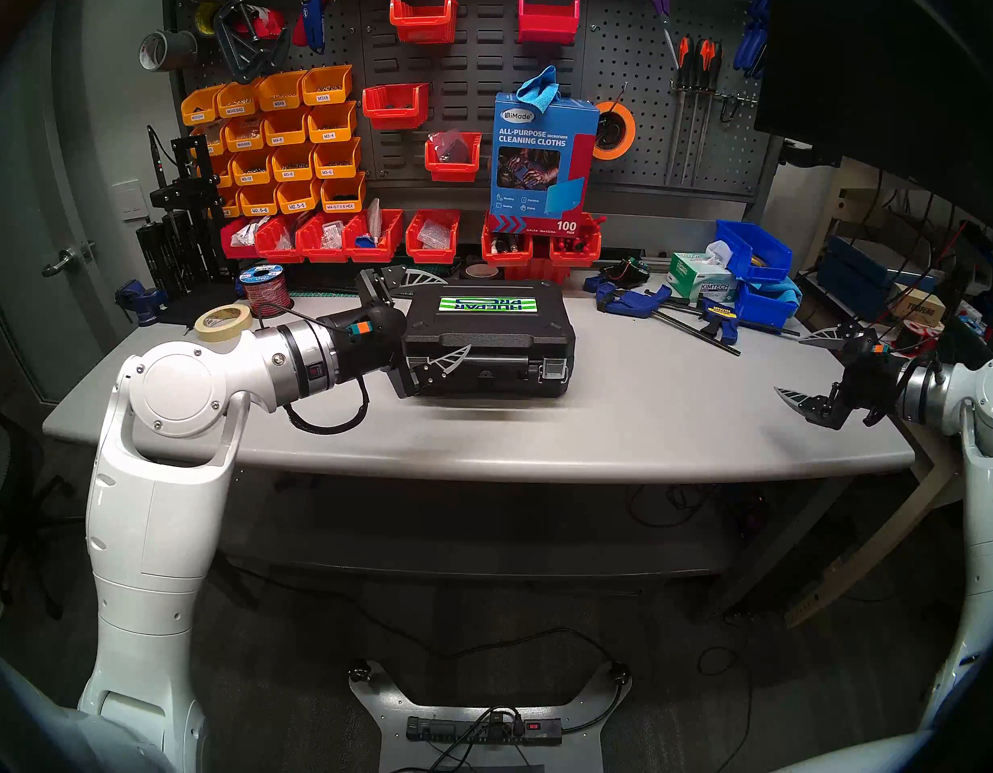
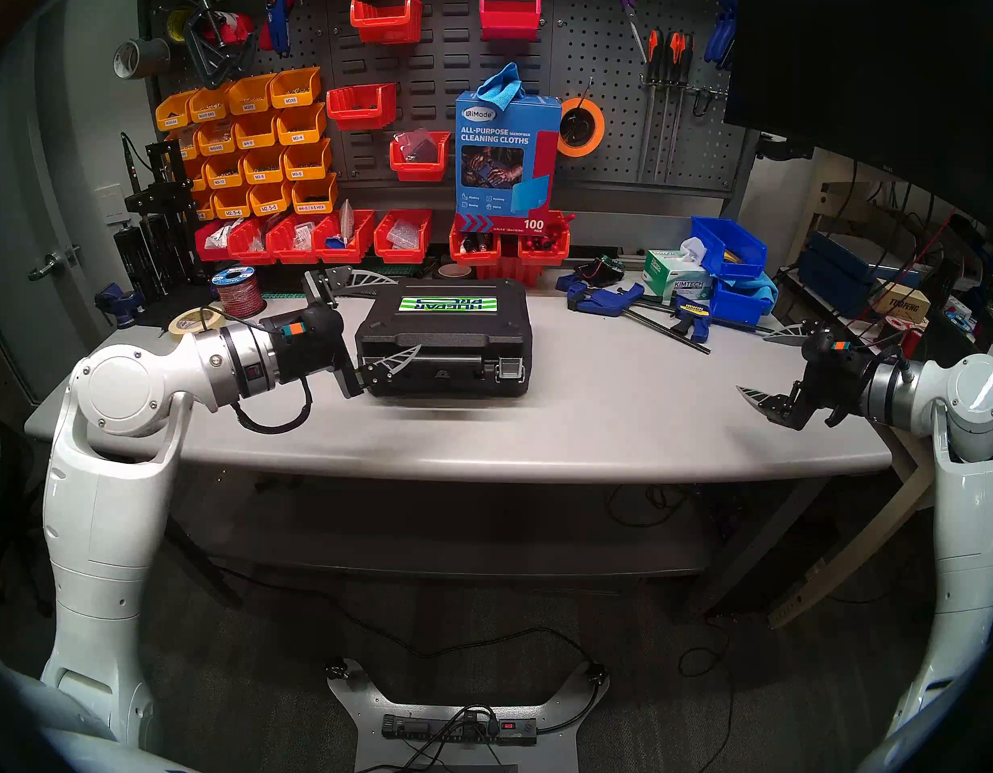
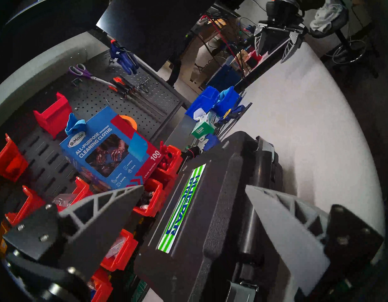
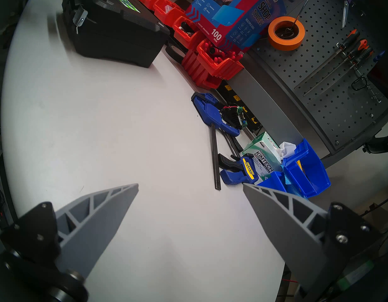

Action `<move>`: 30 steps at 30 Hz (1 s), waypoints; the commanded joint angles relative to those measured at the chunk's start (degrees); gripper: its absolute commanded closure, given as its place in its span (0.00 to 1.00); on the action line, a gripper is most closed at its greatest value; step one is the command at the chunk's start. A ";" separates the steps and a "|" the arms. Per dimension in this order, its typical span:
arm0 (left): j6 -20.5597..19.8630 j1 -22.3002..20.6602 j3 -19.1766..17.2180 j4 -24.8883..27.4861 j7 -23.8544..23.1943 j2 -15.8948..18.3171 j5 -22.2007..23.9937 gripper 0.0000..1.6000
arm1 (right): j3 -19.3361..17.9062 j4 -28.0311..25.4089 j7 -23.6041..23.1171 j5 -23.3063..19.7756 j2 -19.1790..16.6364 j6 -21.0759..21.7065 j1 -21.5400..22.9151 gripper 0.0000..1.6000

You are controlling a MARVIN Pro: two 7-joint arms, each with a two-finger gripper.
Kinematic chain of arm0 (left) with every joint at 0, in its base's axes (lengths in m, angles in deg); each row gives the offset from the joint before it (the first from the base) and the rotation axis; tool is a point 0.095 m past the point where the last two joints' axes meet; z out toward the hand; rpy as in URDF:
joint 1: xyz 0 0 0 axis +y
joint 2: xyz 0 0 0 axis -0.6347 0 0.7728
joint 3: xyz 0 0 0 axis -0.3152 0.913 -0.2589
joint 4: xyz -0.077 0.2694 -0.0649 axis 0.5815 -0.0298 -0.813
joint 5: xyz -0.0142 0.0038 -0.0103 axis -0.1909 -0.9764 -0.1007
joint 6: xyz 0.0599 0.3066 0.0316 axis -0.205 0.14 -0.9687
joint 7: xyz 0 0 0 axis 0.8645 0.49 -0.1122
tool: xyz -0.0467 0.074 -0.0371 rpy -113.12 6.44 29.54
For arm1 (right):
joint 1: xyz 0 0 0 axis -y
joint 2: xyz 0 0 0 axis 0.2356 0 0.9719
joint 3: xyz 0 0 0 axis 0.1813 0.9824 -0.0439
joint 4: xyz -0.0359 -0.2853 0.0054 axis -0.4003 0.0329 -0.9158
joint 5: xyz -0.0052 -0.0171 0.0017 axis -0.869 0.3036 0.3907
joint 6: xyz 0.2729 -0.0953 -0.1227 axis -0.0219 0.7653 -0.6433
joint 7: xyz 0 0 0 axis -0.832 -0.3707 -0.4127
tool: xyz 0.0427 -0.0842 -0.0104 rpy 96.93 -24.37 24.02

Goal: Open the tool box

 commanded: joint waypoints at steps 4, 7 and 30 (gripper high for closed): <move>-3.49 -1.73 -8.72 -2.13 -7.78 6.05 6.14 0.00 | -0.21 -0.24 -0.01 0.04 -0.25 -0.05 0.13 0.00; -1.90 -2.09 -9.86 -4.28 -11.17 7.84 7.39 0.00 | -0.22 -0.25 -0.02 0.05 -0.26 -0.04 0.12 0.00; 2.58 0.76 -10.07 -7.55 -18.47 6.59 9.23 0.00 | -0.23 -0.28 -0.03 0.07 -0.26 -0.03 0.11 0.00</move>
